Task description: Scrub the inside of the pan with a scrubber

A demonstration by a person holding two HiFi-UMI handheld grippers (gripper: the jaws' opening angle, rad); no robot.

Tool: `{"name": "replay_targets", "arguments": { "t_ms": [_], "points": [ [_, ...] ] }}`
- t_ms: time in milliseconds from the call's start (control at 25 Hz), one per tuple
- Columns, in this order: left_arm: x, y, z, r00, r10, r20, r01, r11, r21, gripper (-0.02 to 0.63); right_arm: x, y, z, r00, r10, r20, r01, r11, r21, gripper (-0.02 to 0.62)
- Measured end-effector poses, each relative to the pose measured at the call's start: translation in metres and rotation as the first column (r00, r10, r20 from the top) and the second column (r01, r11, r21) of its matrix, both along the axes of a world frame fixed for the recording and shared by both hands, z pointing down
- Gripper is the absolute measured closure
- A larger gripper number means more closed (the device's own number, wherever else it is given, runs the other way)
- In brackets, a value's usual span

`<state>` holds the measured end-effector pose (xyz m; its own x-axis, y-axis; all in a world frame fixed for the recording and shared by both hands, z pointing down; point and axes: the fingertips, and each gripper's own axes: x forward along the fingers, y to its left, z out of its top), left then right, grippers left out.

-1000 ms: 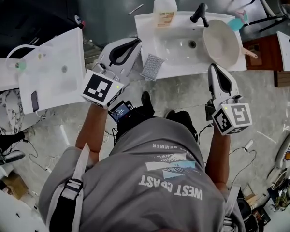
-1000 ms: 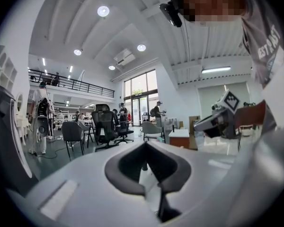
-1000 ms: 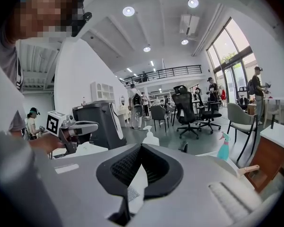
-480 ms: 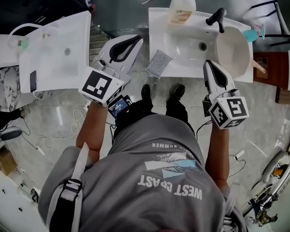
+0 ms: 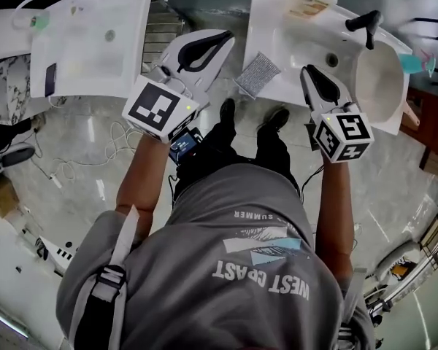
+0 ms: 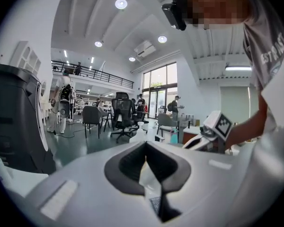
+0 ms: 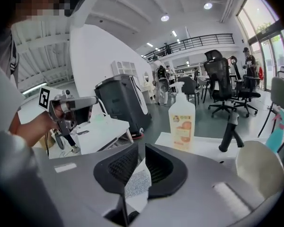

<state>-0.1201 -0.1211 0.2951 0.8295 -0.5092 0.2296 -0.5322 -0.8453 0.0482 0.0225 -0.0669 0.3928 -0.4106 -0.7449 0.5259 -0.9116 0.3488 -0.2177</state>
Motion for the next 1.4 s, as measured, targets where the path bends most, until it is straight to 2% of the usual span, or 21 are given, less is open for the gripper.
{"name": "replay_targets", "arguments": {
  "t_ms": [240,560,720,960,1080,1400],
  "points": [
    [-0.005,0.002,0.021,1.000,-0.018,0.009,0.019,0.999,-0.035,0.604,-0.030,-0.006,0.066,0.993,-0.113,-0.035,0.109,0.988,-0.113,0.508],
    [-0.012,0.003,0.049,1.000,-0.025,0.005,0.025,0.997,-0.067,0.604,-0.056,-0.006,0.150,0.971,-0.222,-0.091,0.194,0.950,-0.246,0.404],
    [-0.017,0.004,0.060,1.000,-0.021,0.016,0.022,0.996,-0.081,0.603,-0.065,-0.005,0.181,0.957,-0.262,-0.129,0.215,0.931,-0.297,0.382],
    [-0.017,0.002,0.072,1.000,-0.022,0.013,0.023,0.994,-0.107,0.604,-0.073,-0.003,0.214,0.926,-0.327,-0.188,0.241,0.897,-0.370,0.385],
    [-0.016,0.000,0.076,1.000,-0.020,0.011,0.021,0.993,-0.114,0.604,-0.076,-0.008,0.219,0.916,-0.343,-0.207,0.250,0.894,-0.372,0.388],
    [-0.011,-0.003,0.078,1.000,-0.003,0.013,0.004,0.993,-0.120,0.604,-0.077,-0.008,0.223,0.879,-0.405,-0.252,0.273,0.860,-0.432,0.430]
  ]
}}
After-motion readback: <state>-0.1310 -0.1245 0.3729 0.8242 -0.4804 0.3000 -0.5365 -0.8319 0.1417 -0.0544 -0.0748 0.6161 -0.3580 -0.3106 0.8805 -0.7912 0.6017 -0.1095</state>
